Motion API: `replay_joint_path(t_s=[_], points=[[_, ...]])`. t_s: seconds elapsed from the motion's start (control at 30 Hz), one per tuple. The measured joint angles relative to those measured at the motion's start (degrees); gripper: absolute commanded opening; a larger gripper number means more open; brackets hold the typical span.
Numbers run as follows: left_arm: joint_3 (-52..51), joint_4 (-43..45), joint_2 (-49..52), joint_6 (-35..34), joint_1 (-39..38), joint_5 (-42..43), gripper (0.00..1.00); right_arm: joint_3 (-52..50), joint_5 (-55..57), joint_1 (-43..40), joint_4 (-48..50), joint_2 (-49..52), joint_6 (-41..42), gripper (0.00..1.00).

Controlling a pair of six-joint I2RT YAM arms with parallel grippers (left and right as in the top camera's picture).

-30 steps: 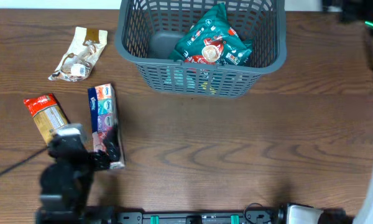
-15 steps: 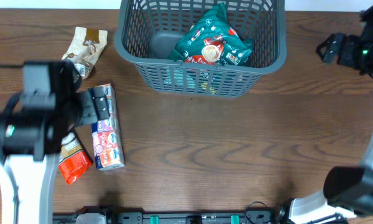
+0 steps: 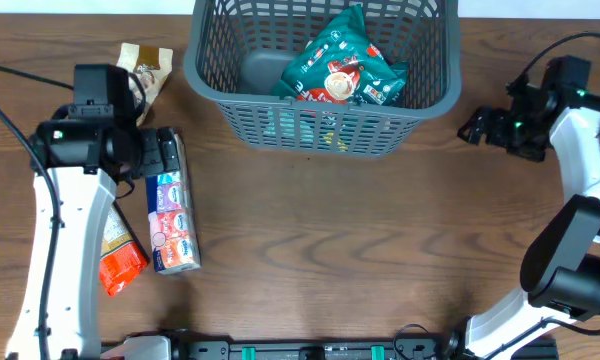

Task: Pack container
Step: 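Grasp the Kleenex tissue pack with left gripper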

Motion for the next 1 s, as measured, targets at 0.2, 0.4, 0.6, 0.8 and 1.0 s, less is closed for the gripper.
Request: replay_joint_path(t_s=[0.2, 0.4, 0.6, 0.8, 1.0], points=[[-11.08, 9.53, 0.20, 3.26, 3.26, 0.39, 0.99, -0.87, 0.00, 0.09, 0.20, 0.00, 0.00, 0.99], [-16.57, 14.58, 4.94, 5.53, 3.48, 1.20, 0.99, -0.87, 0.00, 0.15, 0.20, 0.00, 0.00, 0.99], [-17.03, 17.51, 13.42, 5.88, 3.48, 1.88, 0.99, -0.90, 0.00, 0.85, 0.20, 0.00, -0.02, 0.99], [-17.03, 18.93, 17.84, 5.88, 3.48, 2.51, 0.99, -0.90, 0.00, 1.25, 0.42, 0.00, -0.02, 0.99], [-17.03, 20.61, 21.66, 5.90, 3.48, 2.54, 0.97, -0.90, 0.00, 1.25, 0.70, 0.00, -0.02, 0.99]])
